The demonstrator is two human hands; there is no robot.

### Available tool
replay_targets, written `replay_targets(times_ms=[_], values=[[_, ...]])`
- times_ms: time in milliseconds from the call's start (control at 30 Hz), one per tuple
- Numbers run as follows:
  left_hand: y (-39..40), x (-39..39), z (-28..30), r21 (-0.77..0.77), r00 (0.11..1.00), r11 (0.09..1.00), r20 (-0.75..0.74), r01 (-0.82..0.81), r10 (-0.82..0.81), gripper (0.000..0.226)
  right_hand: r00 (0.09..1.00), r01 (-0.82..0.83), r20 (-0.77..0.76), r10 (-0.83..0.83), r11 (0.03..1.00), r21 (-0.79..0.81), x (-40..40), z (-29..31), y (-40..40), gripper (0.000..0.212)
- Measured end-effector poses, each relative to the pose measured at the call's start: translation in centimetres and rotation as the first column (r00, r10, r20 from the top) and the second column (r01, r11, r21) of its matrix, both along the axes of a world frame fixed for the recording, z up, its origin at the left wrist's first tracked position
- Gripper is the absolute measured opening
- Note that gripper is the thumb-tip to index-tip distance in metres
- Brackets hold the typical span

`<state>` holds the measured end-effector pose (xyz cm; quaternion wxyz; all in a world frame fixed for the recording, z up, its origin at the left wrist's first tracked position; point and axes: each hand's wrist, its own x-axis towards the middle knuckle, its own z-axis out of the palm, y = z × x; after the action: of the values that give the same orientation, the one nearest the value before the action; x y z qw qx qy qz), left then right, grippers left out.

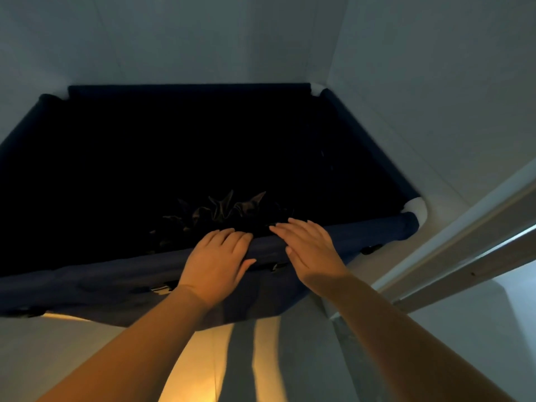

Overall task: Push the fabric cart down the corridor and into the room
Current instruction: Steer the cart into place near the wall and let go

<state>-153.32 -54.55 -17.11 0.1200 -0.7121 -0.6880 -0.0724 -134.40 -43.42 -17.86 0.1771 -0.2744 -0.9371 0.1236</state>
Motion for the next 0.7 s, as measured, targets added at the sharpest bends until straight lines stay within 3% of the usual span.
replay_targets(times_ms=[267,433,567,700], values=[[-0.4,0.7,0.0,-0.037,0.998,0.998,0.014,-0.056,0.056,0.053,0.998,0.061,0.031,-0.062,0.998,0.034,-0.2,0.4,-0.8,0.043],[-5.4,-1.6,-0.1,-0.182,0.986,0.976,-0.138,-0.123,0.098,0.071,0.950,0.226,0.209,-0.232,0.973,0.055,-0.9,1.4,-2.7,0.049],[-11.4,-6.2,1.5,-0.208,0.966,0.944,-0.079,-0.257,0.246,0.079,0.854,0.390,0.356,-0.379,0.920,0.042,-2.9,2.8,-5.3,0.055],[-16.0,-11.1,2.2,-0.229,0.935,0.907,-0.040,-0.352,0.352,0.064,0.903,0.242,0.351,-0.247,0.969,0.057,-6.7,2.8,-10.2,0.058]])
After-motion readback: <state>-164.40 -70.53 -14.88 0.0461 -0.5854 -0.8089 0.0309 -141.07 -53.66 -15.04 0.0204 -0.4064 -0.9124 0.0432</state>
